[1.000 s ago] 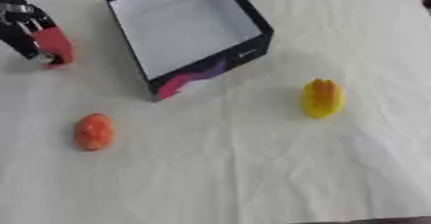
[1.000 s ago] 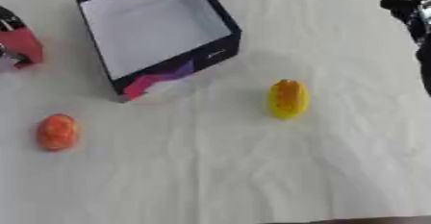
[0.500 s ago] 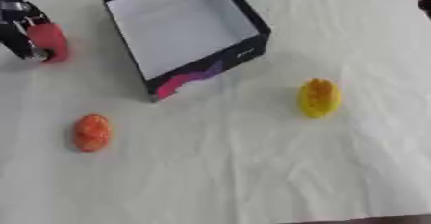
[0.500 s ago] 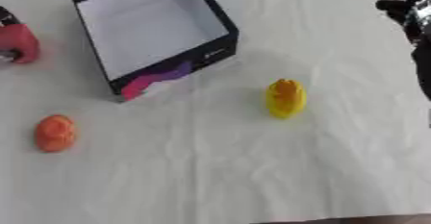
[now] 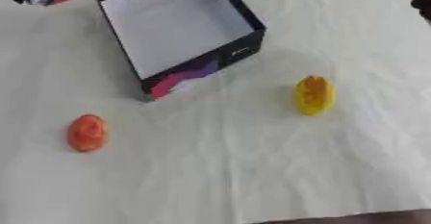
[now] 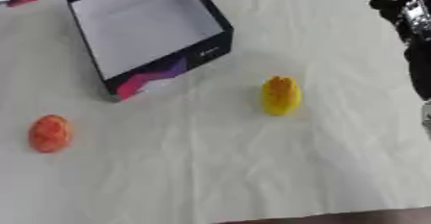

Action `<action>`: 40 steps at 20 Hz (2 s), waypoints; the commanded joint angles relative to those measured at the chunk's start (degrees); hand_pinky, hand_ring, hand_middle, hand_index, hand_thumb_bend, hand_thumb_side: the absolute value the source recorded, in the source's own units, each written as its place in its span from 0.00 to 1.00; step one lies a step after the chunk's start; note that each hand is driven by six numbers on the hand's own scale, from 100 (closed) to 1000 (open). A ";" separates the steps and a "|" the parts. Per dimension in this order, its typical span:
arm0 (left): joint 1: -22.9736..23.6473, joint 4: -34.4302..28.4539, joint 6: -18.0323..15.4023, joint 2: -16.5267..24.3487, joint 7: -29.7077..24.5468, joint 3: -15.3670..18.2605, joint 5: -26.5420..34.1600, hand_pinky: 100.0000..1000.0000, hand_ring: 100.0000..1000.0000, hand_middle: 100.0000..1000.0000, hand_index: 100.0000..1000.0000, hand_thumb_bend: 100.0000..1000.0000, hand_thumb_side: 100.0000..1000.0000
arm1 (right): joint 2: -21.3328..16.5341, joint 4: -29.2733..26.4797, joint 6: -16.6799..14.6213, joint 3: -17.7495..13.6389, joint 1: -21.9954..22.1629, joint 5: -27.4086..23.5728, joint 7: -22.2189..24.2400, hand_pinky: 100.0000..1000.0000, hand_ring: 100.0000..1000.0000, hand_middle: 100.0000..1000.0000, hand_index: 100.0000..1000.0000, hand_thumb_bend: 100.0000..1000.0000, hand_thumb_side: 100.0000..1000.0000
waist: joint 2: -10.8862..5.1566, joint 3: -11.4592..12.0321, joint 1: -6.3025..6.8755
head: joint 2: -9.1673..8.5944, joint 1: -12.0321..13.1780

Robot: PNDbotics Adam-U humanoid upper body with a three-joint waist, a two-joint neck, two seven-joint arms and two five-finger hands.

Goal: Pick up objects on the table and place them in the box.

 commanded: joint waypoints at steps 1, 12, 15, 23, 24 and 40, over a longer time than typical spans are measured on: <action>-3.18 -2.40 0.09 -1.67 0.80 -0.65 0.01 0.66 0.62 0.54 0.59 0.02 0.00 | -2.59 -1.35 -0.49 -0.71 -0.57 -0.88 -0.22 0.95 0.80 0.78 0.88 0.00 0.64 | -2.64 -0.35 0.68 | -0.26 0.10; -4.04 -1.51 1.01 -13.68 4.99 -1.96 -0.32 0.64 0.58 0.53 0.57 0.04 0.00 | -3.20 -1.35 0.12 -1.47 -1.47 -3.93 -2.46 0.95 0.81 0.79 0.89 0.00 0.64 | -3.16 -1.33 0.58 | 0.19 0.92; -3.11 1.15 1.10 -16.18 5.47 -2.36 -2.21 0.65 0.58 0.54 0.57 0.05 0.00 | -3.21 -1.35 0.28 -1.83 -1.80 -4.77 -3.48 0.95 0.81 0.79 0.89 0.00 0.64 | -3.09 -1.51 0.55 | 0.18 1.19; -0.22 7.04 0.22 -20.17 7.96 -2.43 -8.45 0.65 0.60 0.55 0.60 0.13 0.00 | -3.01 -1.35 0.37 -1.33 -2.48 -4.03 -3.30 0.96 0.81 0.79 0.88 0.00 0.64 | -2.30 -2.10 0.52 | -1.35 1.57; -0.06 7.50 0.07 -20.38 8.37 -2.39 -9.24 0.66 0.61 0.56 0.60 0.16 0.00 | -2.96 -1.35 0.38 -1.21 -2.63 -3.89 -3.15 0.96 0.81 0.79 0.88 0.00 0.64 | -2.19 -2.19 0.53 | -1.47 1.67; -0.29 -1.62 0.05 -15.66 14.81 -0.78 -7.28 0.79 0.78 0.79 0.83 0.44 0.17 | -3.33 -1.35 -0.51 -1.28 -1.86 -3.42 -2.86 0.95 0.80 0.79 0.88 0.00 0.63 | -2.56 -2.19 1.03 | -0.16 1.79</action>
